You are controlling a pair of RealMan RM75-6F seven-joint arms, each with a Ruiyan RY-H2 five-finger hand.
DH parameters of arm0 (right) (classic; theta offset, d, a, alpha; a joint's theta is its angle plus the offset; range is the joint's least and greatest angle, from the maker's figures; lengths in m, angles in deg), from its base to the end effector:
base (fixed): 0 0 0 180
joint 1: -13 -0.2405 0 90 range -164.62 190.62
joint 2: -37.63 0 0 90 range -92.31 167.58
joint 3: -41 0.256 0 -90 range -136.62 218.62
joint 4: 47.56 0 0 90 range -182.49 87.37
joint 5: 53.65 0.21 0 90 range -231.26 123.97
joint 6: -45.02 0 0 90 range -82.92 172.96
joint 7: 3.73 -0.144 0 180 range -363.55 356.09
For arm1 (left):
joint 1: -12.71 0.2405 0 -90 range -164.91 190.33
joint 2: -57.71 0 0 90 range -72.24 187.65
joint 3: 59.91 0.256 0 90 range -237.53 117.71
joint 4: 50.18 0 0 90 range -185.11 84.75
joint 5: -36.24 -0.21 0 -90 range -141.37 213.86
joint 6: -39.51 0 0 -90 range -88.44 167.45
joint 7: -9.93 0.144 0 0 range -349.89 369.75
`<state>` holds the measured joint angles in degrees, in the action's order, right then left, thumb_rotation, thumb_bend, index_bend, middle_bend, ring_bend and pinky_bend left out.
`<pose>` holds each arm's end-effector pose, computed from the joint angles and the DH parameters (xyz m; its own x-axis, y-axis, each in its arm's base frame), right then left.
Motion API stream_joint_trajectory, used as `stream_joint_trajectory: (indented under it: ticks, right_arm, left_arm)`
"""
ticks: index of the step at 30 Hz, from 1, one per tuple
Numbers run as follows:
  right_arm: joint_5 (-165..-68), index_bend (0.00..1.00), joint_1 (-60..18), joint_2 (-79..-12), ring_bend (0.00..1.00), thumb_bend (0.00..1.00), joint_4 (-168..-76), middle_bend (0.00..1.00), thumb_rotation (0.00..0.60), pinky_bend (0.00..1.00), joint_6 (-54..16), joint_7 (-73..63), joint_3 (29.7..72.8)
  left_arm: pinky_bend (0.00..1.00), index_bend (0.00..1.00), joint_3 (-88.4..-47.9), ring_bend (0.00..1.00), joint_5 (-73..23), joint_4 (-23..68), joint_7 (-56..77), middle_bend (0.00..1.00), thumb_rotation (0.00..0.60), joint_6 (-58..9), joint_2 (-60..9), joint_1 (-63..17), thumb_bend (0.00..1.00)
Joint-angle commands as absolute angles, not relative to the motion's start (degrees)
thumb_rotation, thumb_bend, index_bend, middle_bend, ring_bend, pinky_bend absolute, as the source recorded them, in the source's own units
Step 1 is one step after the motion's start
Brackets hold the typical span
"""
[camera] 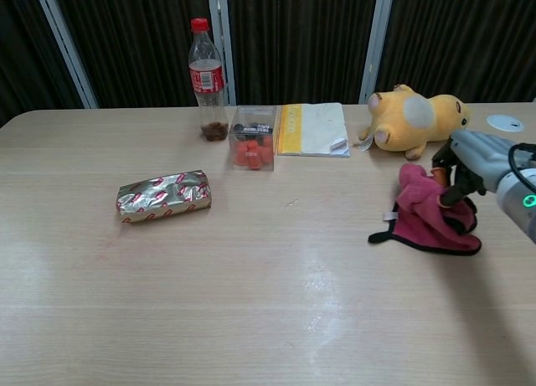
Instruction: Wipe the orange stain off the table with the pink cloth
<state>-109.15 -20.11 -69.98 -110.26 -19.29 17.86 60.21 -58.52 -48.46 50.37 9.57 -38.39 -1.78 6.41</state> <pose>-0.2227 -0.3477 -0.0485 0.2962 -0.1373 0.9452 -0.9454 0.0991 0.3106 -0.2998 0.1683 0.1463 0.3305 0.1962 0.9232 0.9418 -0.0052 -0.3361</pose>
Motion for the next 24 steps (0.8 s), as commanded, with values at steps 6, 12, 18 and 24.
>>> stream_joint_trajectory:
  ticks: [6, 12, 18, 24]
  right_arm:
    - [-110.91, 0.77, -22.05, -73.57, 0.56, 0.35, -111.99, 0.66, 0.600, 0.72, -20.03, 16.87, 60.22]
    - [-114.17, 0.77, -22.18, -71.58, 0.56, 0.35, -117.36, 0.66, 0.600, 0.72, -22.16, 16.38, 60.22]
    - [-116.28, 0.77, -20.10, -63.27, 0.56, 0.35, -126.59, 0.66, 0.600, 0.72, -24.66, 17.66, 60.45]
    - [-117.19, 0.77, -16.50, -54.43, 0.56, 0.35, -133.55, 0.66, 0.600, 0.72, -27.24, 17.34, 60.40]
  left_arm:
    - [0.00, 0.04, -58.48, 0.00, -48.40, 50.48, 9.40, 0.00, 0.600, -38.24, -1.65, 6.38, 0.00]
    - [0.00, 0.04, -58.53, 0.00, -48.05, 50.63, 9.08, 0.00, 0.600, -38.06, -1.47, 6.38, 0.00]
    - [0.00, 0.04, -58.49, 0.00, -48.04, 50.70, 9.09, 0.00, 0.600, -37.95, -1.43, 6.36, 0.00]
    - [0.00, 0.04, -58.39, 0.00, -48.31, 50.80, 9.58, 0.00, 0.600, -38.18, -1.50, 6.44, 0.00]
